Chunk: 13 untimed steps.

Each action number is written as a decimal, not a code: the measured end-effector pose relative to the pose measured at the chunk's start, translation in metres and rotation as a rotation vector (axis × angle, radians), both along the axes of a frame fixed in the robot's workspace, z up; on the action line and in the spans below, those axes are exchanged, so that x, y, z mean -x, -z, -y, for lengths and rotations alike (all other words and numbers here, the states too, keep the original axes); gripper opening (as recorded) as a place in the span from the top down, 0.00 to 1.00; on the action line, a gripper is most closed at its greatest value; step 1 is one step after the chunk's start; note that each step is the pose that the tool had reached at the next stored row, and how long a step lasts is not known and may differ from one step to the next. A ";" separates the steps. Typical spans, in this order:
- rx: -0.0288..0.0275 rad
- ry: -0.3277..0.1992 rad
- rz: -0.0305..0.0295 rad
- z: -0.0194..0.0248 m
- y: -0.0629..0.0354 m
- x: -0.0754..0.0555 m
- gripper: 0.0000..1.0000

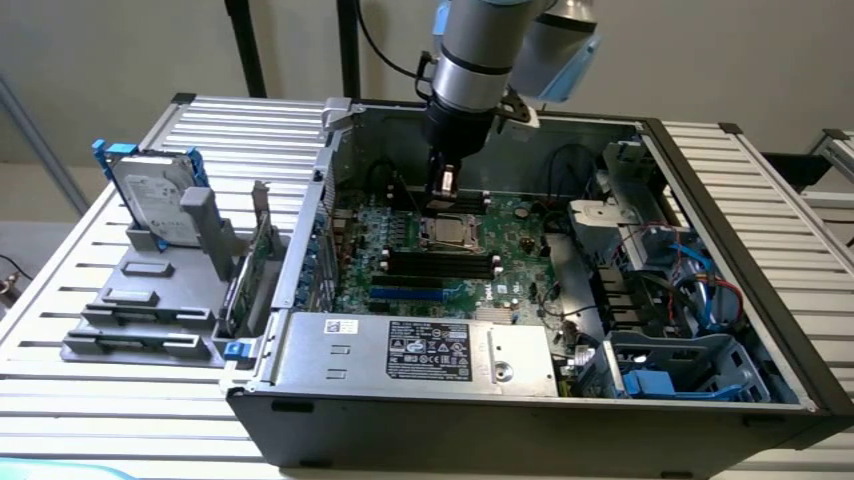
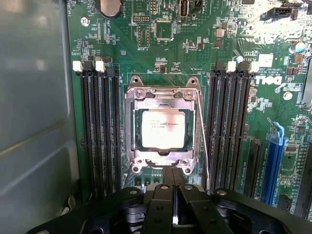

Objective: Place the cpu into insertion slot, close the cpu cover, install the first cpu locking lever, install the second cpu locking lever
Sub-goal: 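Close the cpu cover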

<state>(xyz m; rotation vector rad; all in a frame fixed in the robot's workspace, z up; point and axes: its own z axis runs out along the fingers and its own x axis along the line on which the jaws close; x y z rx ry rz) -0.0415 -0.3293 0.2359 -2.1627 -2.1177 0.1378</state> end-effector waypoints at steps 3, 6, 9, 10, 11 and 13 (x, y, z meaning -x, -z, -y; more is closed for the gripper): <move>0.0001 0.018 -0.0035 0.0002 0.0034 0.000 0.89; 0.0001 0.028 -0.0062 0.0007 0.0069 0.000 0.89; 0.0000 0.035 -0.0097 0.0014 0.0101 0.000 0.89; 0.0000 0.037 -0.0114 0.0015 0.0110 0.000 0.89; 0.0000 0.038 -0.0131 0.0016 0.0118 0.000 0.89; 0.0000 0.040 -0.0164 0.0016 0.0135 0.000 0.89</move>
